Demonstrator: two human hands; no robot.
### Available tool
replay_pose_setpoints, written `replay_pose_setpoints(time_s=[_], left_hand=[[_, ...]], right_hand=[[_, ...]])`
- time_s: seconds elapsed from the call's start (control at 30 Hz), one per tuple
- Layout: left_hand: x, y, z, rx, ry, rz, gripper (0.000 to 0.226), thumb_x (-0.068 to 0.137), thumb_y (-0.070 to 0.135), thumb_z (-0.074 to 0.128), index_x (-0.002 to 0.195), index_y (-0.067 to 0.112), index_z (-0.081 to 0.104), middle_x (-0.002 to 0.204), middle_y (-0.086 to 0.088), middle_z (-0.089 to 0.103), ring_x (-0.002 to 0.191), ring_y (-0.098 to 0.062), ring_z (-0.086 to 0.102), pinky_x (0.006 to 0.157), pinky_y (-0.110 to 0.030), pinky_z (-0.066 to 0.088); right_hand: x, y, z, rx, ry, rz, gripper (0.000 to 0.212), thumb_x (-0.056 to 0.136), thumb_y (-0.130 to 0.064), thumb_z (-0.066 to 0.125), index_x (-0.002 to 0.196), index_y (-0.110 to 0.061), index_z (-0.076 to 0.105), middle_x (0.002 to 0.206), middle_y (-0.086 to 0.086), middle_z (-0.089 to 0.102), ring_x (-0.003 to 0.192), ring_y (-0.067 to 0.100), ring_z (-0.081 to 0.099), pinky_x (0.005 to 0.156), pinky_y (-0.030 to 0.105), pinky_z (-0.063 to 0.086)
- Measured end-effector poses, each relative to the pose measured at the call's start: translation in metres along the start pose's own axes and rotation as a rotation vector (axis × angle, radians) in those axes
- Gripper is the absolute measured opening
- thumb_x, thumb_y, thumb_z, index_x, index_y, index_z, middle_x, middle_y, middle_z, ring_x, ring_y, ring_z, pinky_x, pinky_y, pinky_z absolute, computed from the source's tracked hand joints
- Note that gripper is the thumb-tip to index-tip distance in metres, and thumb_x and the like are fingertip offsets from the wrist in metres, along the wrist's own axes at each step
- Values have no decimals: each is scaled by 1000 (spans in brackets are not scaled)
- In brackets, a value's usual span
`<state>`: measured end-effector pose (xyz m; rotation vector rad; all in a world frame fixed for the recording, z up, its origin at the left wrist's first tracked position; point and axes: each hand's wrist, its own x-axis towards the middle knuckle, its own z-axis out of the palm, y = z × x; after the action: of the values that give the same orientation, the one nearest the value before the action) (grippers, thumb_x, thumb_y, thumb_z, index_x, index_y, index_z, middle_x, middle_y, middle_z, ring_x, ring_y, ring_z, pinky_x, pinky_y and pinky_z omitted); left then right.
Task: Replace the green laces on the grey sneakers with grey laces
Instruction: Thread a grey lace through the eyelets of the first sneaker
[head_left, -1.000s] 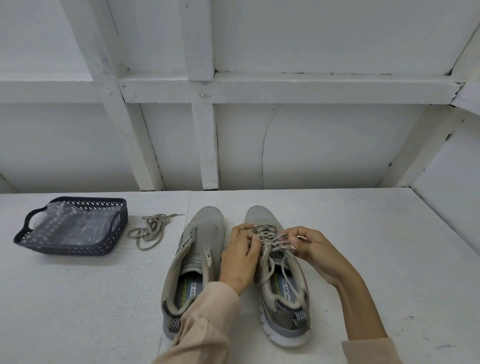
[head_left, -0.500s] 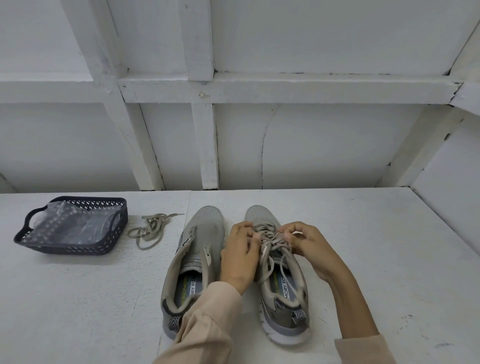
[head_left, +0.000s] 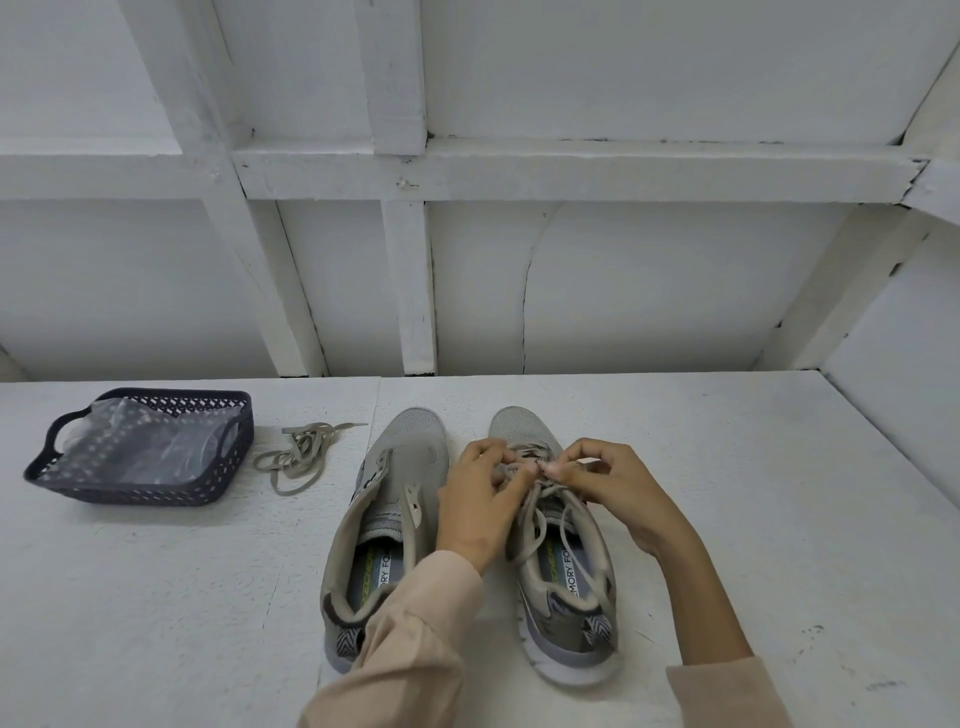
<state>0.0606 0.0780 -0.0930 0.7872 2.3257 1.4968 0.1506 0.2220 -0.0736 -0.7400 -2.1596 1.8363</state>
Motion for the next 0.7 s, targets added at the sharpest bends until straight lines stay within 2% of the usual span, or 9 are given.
replay_pose_setpoints(time_s=[0.1, 0.2, 0.27, 0.37, 0.43, 0.53, 0.57, 0.63, 0.7], left_hand=[[-2, -6, 2, -60, 53, 9, 14, 89, 30, 67, 83, 17, 67, 116, 8, 60, 93, 5, 56, 92, -34, 52], [-6, -9, 4, -111, 133, 17, 20, 90, 22, 67, 71, 22, 61, 107, 17, 61, 96, 4, 59, 90, -37, 52], [-8, -14, 6, -136, 181, -8, 19, 91, 25, 65, 73, 22, 60, 106, 21, 62, 99, 3, 59, 89, -41, 51], [-10, -18, 7, -221, 221, -62, 17, 88, 42, 57, 77, 29, 58, 111, 23, 61, 101, -12, 64, 87, -48, 53], [-10, -16, 5, -238, 202, -82, 13, 91, 37, 56, 80, 30, 57, 113, 21, 61, 97, -15, 67, 87, -47, 54], [-6, -10, 0, -153, 128, -37, 6, 93, 29, 57, 89, 33, 57, 111, 13, 61, 84, -6, 66, 82, -33, 53], [-5, -7, -2, -111, 87, -4, 3, 91, 36, 57, 93, 34, 59, 111, 13, 60, 84, 0, 64, 81, -29, 51], [-2, -6, -3, -40, 32, 58, 22, 83, 51, 58, 96, 34, 65, 114, 15, 56, 91, 8, 59, 83, -25, 50], [0, -6, -3, -38, 12, 47, 15, 85, 41, 67, 90, 27, 70, 116, 10, 57, 98, 6, 58, 87, -26, 51]], right_hand=[[2, 5, 1, 32, 43, 16, 8, 87, -12, 71, 82, -6, 68, 82, 13, 72, 71, 18, 63, 70, 32, 52], [1, 11, 2, 115, 99, 53, 10, 90, -10, 65, 84, -2, 65, 91, 13, 70, 78, 20, 61, 70, 28, 54], [-1, 13, 0, 268, 145, 94, 11, 94, -7, 59, 88, 2, 62, 95, 13, 67, 82, 20, 63, 66, 23, 56], [-4, 17, -1, 408, 169, 137, 14, 99, -4, 49, 94, 4, 59, 91, 15, 67, 78, 19, 67, 64, 22, 55], [-4, 16, 0, 392, 166, 137, 16, 100, -6, 46, 93, 2, 58, 91, 14, 66, 74, 15, 67, 62, 20, 54], [-4, 12, 0, 301, 109, 82, 17, 97, -19, 57, 92, -3, 58, 91, 8, 68, 79, 11, 66, 64, 19, 53], [-4, 9, 1, 250, 77, 54, 20, 93, -24, 62, 93, -4, 59, 89, 4, 68, 79, 9, 65, 65, 19, 53], [-4, 7, 2, 120, 39, 6, 23, 85, -27, 71, 93, -7, 65, 83, -1, 69, 75, 5, 63, 67, 19, 52], [-4, 9, 2, 42, 41, -21, 20, 82, -26, 75, 89, -8, 69, 81, 3, 69, 72, 6, 61, 71, 23, 52]])
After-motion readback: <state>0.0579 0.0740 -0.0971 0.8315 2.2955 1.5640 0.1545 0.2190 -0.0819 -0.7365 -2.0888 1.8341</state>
